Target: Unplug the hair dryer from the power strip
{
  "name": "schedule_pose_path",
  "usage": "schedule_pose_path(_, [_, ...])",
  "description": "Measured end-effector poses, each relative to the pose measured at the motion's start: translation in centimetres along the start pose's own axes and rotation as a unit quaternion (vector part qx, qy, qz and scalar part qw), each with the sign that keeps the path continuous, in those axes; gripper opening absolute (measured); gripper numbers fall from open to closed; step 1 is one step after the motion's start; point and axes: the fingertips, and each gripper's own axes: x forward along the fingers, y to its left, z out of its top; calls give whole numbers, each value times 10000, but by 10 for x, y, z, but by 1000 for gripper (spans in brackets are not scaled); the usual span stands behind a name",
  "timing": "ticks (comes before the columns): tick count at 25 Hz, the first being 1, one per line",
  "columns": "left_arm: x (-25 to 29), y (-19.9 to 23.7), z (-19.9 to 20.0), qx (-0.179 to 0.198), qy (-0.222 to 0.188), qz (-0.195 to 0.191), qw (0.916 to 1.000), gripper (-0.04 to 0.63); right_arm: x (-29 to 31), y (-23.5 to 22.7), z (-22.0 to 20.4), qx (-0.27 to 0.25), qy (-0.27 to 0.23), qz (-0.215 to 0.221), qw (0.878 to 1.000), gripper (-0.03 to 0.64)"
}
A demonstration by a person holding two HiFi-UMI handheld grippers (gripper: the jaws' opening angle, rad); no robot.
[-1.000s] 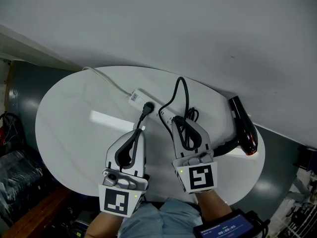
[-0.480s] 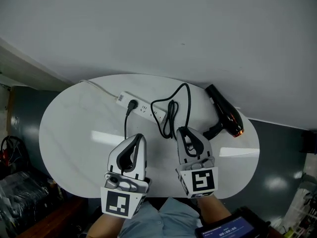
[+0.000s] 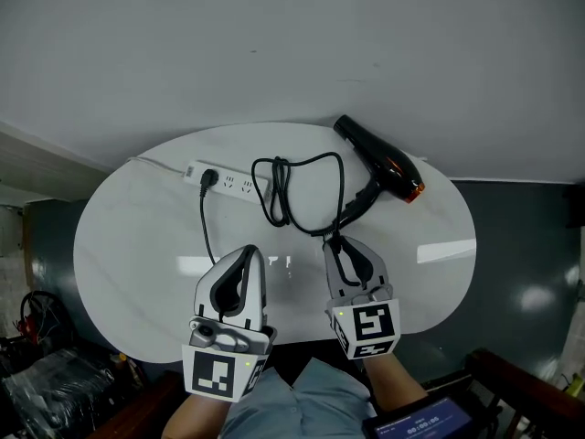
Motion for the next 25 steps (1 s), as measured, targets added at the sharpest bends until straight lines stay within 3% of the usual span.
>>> schedule_pose_path(6, [-11, -23, 10, 82, -138, -215, 9996, -2, -27, -5, 8, 104, -365, -170, 9991, 90])
schedule_pose_path(12, [-29, -26, 42, 172, -536, -198, 9982, -2, -53, 6, 53, -103, -862, -221, 9960, 89])
schedule_pose_path(20, [-59, -10, 101, 484, -1254, 257, 9906, -2, -80, 48, 131, -669, -1688, 65, 9833, 79])
schedule_pose_path(25, [-70, 8, 126, 599, -1533, 559, 9848, -2, -89, 73, 175, -990, -2186, 233, 9705, 32])
